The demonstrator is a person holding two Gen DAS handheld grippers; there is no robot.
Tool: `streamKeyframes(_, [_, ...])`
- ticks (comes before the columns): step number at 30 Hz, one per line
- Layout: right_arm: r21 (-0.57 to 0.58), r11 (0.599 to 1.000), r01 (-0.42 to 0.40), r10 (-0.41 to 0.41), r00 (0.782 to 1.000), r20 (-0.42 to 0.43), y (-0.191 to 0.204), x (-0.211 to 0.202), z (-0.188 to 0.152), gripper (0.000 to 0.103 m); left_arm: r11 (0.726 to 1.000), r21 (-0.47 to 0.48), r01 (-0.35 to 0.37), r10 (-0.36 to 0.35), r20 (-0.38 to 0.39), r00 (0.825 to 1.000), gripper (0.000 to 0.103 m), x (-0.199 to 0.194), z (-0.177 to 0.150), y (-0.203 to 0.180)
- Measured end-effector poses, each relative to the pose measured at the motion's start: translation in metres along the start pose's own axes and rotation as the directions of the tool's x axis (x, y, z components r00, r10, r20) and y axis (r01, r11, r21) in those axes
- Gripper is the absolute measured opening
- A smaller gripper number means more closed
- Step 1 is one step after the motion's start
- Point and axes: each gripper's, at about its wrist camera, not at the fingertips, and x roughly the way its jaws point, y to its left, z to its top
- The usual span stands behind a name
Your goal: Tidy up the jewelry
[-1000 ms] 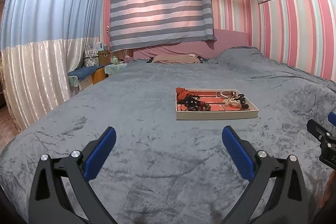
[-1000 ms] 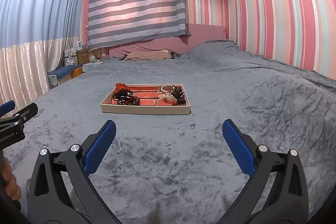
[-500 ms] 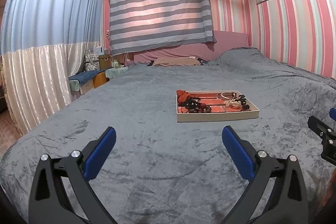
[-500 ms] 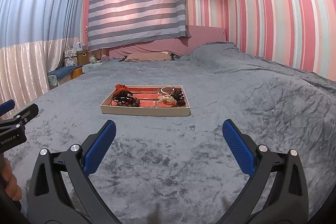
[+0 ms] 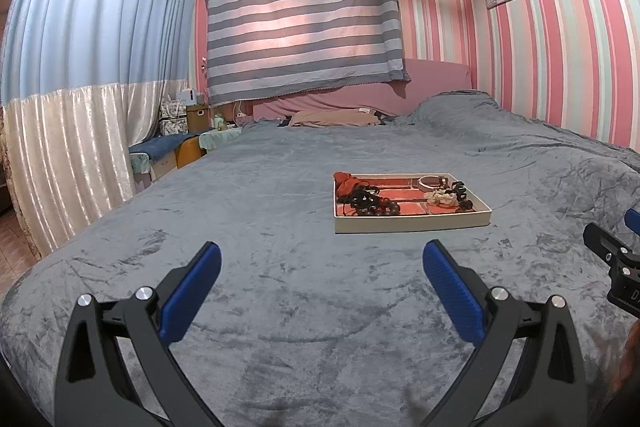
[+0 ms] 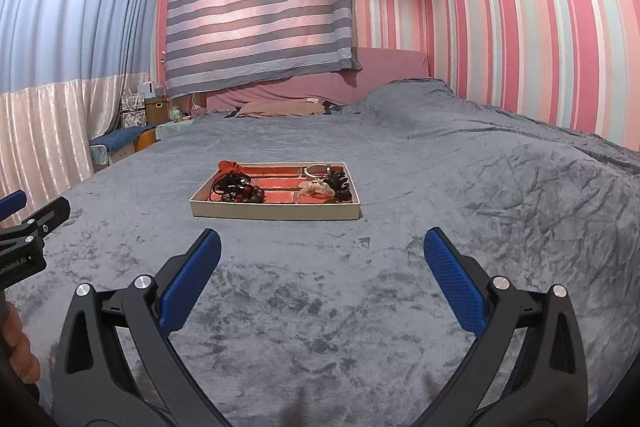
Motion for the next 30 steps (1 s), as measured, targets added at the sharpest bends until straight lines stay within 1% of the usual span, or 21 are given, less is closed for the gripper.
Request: streamKeyframes(30, [-0.004, 1.000, 0.001, -0.001, 1.000, -0.004, -0.0021, 0.0015, 0.0016, 0.099, 1.000, 0.001, -0.009, 0.009, 0.006, 1.000, 0.099, -0.0003, 0.0058, 0.0046])
